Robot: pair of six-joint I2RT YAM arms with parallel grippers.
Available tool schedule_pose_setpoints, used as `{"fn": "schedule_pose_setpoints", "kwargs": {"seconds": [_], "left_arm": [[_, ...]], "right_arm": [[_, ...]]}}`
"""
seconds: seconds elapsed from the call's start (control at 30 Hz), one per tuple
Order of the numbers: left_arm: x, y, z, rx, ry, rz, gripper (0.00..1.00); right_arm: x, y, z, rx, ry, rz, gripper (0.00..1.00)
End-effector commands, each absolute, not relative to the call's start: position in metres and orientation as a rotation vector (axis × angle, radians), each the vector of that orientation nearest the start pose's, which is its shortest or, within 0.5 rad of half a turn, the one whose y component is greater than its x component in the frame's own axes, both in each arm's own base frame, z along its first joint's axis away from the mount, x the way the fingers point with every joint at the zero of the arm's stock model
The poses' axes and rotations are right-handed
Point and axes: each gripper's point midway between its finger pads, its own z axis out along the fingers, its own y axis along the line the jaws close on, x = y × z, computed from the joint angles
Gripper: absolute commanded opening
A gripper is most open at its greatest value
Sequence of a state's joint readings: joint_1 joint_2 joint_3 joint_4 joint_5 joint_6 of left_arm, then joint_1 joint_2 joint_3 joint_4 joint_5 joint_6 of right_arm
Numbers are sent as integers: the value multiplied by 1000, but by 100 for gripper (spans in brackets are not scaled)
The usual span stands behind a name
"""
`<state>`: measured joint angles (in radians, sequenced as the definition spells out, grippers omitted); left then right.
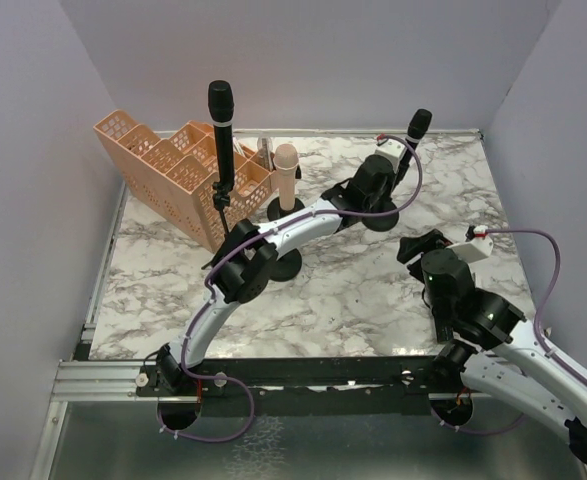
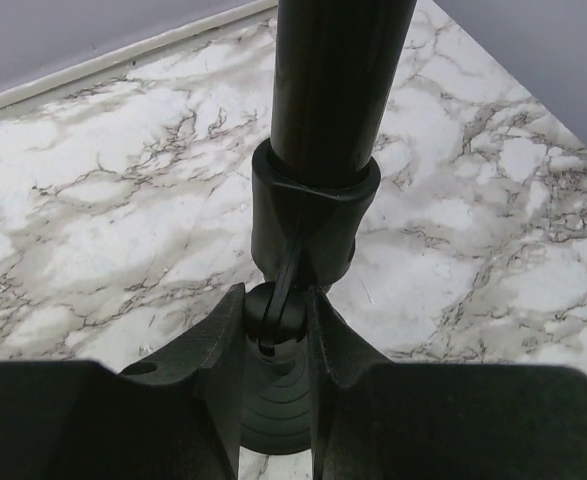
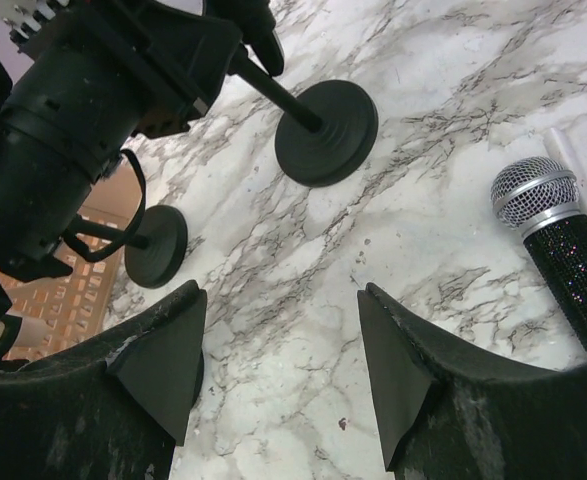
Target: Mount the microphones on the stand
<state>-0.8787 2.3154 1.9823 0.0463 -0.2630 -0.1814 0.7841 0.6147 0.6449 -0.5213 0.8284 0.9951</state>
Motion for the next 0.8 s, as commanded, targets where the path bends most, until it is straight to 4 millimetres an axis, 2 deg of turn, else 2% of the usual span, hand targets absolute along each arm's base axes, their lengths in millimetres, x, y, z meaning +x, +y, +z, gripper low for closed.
{"fn": "schedule_pose_setpoints", "kwargs": {"seconds": [0.0,0.13,0.27,0.4,0.57,0.63,0.77], "left_arm": [[472,-487,137,472,1905,-409,0],[475,-488,135,459,1897,-423,5],[472,-489,144,467,1894,-450,13],[463,-489,172,484,1871,-505,28],[444,-487,213,539,1823,-583,54],[434,-485,229,581,1805,-612,60],[412,-479,261,630,1769,-684,64]], "right_arm": [[236,83,201,691,1799,311,66],[236,83,200,684,1801,307,66],[236,84,202,677,1801,305,66],[238,83,199,665,1805,287,66],[238,88,196,658,1821,295,66],[238,90,196,655,1827,306,66],[237,92,196,660,1833,332,66]]}}
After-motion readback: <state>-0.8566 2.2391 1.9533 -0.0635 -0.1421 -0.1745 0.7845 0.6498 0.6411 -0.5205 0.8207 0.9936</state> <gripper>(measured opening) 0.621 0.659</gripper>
